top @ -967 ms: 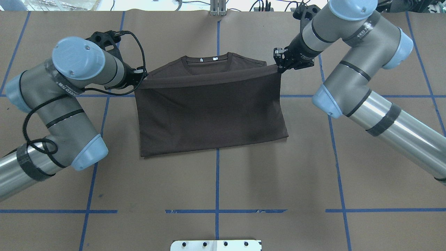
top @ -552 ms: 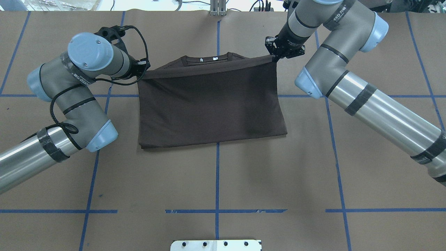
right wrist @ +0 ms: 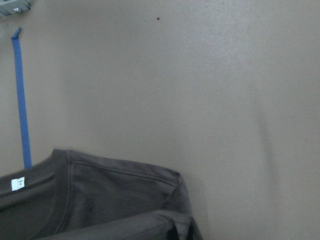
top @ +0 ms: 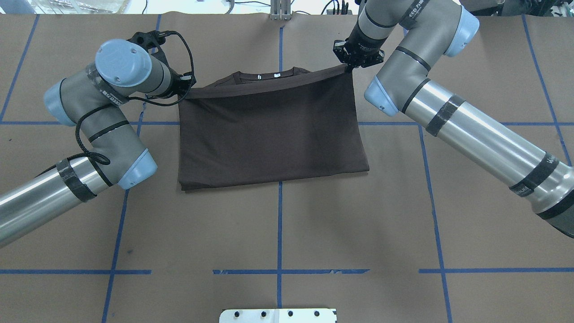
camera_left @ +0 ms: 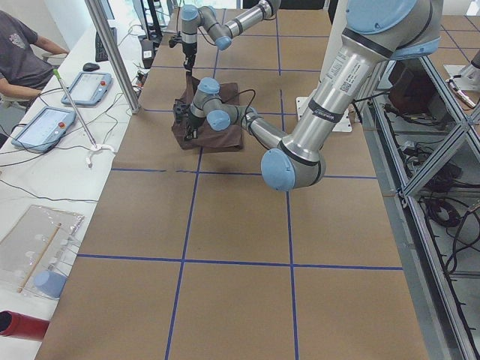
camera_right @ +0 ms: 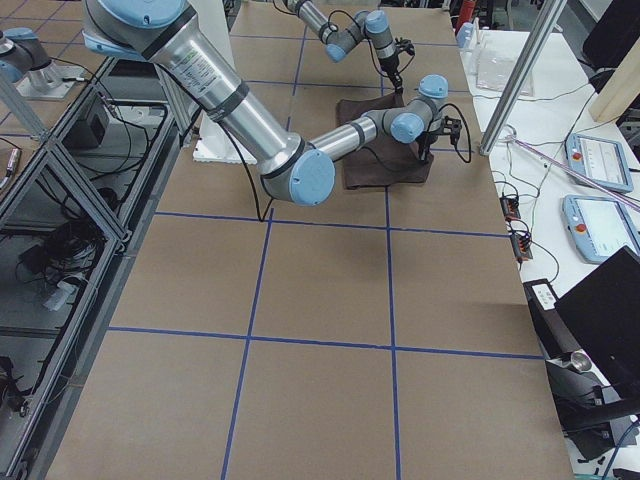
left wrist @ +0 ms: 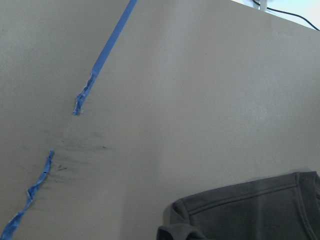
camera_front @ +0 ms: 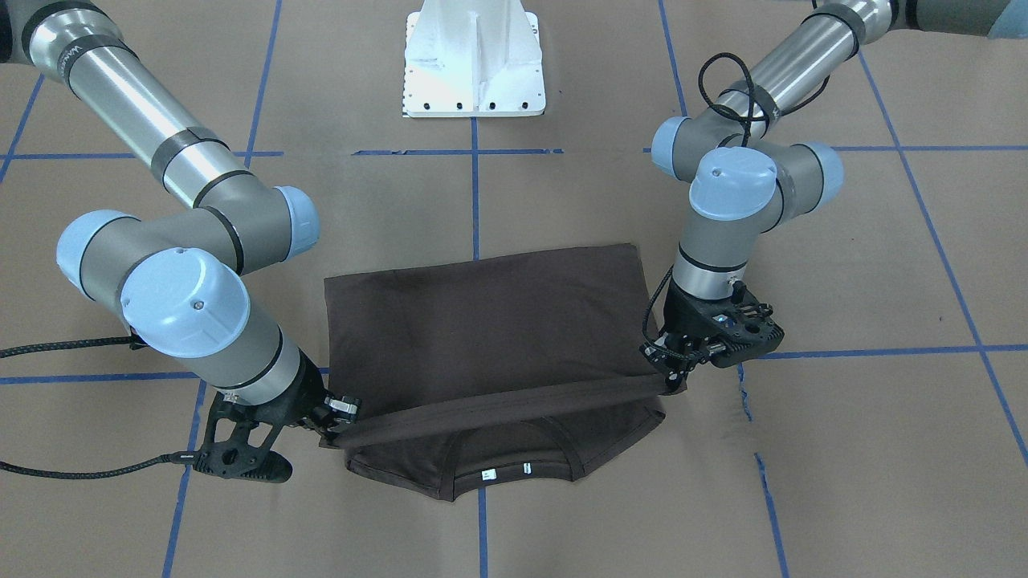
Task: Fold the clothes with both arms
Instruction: 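Release the hem near the collar and raise both grippers, then move the right gripper to the folded shirt's side edge and grasp it, then drag the folded shirt with the right gripper toward the robot, rotating it, then grasp the folded shirt's edges with both grippers and hold it, then rotate the shirt upright with the left gripper while the right gripper releases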
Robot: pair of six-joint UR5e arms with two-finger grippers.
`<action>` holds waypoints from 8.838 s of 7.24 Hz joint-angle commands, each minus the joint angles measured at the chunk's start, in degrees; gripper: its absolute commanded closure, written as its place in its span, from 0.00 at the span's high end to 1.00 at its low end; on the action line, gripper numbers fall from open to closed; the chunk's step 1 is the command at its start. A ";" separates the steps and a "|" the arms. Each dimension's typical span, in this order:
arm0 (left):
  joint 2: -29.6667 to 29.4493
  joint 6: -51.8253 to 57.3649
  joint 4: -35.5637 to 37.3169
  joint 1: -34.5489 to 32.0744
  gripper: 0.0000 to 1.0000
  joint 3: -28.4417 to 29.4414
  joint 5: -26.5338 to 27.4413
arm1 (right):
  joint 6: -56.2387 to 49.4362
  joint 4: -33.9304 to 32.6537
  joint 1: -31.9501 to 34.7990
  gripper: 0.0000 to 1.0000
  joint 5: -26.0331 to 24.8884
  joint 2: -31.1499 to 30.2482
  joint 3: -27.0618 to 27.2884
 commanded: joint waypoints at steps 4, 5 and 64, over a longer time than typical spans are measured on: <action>-0.99 -0.02 -0.12 0.01 0.00 1.55 0.09 | -0.02 -0.07 -0.05 0.00 -1.57 1.07 -0.62; -1.17 -0.02 -0.12 -0.07 0.00 1.55 0.09 | -0.02 -0.07 -0.05 0.00 -1.57 1.07 -0.62; -18.80 -1.51 -13.41 2.56 0.00 26.60 6.86 | 22.84 5.91 -22.64 1.00 -9.74 -45.42 60.65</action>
